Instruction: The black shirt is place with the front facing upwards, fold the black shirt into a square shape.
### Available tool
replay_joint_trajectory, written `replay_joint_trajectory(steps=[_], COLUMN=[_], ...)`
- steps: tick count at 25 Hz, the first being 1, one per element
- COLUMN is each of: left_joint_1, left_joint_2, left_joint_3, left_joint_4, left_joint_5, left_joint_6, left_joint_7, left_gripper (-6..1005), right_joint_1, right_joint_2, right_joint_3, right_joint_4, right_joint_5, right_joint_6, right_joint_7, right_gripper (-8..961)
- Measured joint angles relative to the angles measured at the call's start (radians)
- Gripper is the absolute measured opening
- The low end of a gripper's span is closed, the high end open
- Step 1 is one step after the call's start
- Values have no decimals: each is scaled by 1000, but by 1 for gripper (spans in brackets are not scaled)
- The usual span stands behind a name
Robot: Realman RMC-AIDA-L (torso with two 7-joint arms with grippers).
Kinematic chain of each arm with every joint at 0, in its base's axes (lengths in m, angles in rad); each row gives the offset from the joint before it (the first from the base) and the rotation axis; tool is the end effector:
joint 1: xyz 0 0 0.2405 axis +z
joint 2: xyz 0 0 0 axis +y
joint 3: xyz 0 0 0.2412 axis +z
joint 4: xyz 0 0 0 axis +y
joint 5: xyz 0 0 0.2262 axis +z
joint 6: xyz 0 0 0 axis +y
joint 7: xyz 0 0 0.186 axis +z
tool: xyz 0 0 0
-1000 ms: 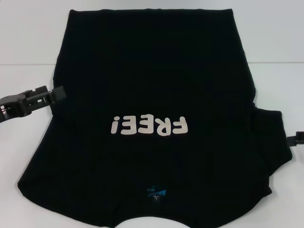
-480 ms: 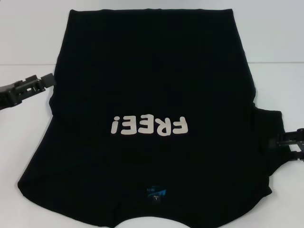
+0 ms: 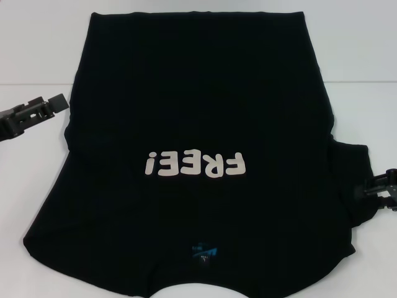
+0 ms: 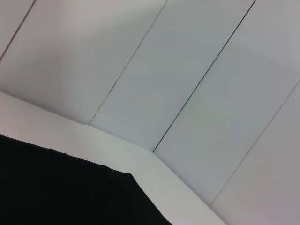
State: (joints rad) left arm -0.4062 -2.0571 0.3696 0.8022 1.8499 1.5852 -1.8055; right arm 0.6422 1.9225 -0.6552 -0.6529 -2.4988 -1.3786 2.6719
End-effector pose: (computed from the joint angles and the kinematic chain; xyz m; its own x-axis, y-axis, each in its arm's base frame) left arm -0.2906 0.3557 0.0839 0.3457 0.4476 0.8247 0.8476 -0.5260 -0.0698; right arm 0.3277 0.3861 0.0245 -0.0441 -0.9416 -0.3338 -0.9847 0.0974 -0.1447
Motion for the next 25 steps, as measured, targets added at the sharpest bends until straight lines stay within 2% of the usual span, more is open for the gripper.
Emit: replay_joint_trajectory(steps=[5, 10, 13, 20, 25], left_joint_1=[-1, 1, 1, 1, 6], left_joint_2=[-2, -2, -2, -4, -5], left_joint_3=[0, -1, -1, -1, -1], left_joint_4=[-1, -2, -2, -2, -3], left_joint_5=[-13, -31, -32, -34, -35], left_joint_6=[-2, 0, 0, 1, 2], left_joint_7=[0, 0, 0, -3, -7], left_gripper=[950, 950, 951, 950, 950], right_joint_1=[2, 2, 2, -16, -38], right_joint_2=[0, 1, 1, 2, -6], right_joint_3=[-3, -33, -44, -43, -36], right_joint_4=[-4, -5, -5, -45, -66], right_joint_5=[-21, -23, -23, -23, -33], right_joint_6=[2, 14, 16, 16, 40], right_joint_7=[-4, -7, -7, -11, -5], right_gripper=[594, 369, 171, 75, 23])
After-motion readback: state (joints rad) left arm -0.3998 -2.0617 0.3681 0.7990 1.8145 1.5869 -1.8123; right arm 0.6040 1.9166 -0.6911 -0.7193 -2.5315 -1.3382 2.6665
